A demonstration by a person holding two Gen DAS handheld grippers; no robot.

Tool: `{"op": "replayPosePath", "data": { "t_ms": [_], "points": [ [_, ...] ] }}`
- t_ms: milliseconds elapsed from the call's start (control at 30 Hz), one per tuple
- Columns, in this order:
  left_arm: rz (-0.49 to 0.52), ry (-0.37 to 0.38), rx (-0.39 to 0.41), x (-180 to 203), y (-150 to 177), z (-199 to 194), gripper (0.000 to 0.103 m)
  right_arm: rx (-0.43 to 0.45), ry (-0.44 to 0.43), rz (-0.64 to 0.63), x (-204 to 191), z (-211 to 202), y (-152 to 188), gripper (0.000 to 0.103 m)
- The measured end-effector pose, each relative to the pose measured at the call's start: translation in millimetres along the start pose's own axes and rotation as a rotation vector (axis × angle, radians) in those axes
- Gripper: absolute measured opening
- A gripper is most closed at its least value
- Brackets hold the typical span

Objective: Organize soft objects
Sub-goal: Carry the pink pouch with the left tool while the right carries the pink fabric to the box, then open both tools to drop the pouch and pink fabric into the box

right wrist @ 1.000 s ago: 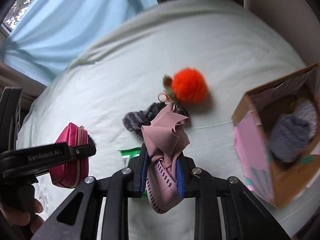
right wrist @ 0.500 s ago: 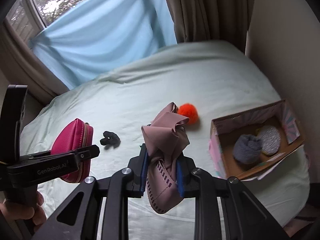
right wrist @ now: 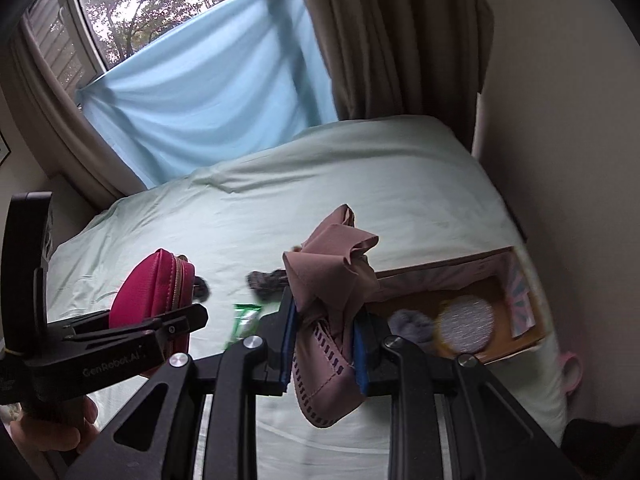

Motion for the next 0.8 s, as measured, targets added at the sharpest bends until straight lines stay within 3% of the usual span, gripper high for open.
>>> {"op": "replayPosePath", "data": {
  "t_ms": [167, 400, 800],
  "points": [
    [0.028, 0.023, -0.029, 64, -3, 40, 0.041, -0.035, 0.024, -0.006, 65, 11, -8, 0.022],
    [0.097, 0.043, -0.144, 136, 8, 118, 0.041, -0.123, 0.07, 0.017, 145, 51, -6, 0.022],
    [0.093, 0.049, -0.369, 182, 34, 252, 0.041, -0.365, 0.09, 0.074, 235, 144, 29, 0.022]
  ]
}}
Point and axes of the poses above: each gripper's, at about its wrist camera, not at the fingertips, and z roughly the way its jaws point, x to its right, y to its underside, the point moved 6 cm from there along z, roughly the way its jaws point, and after that the axes turned 6 degrees about x, right-handed, at the moved point
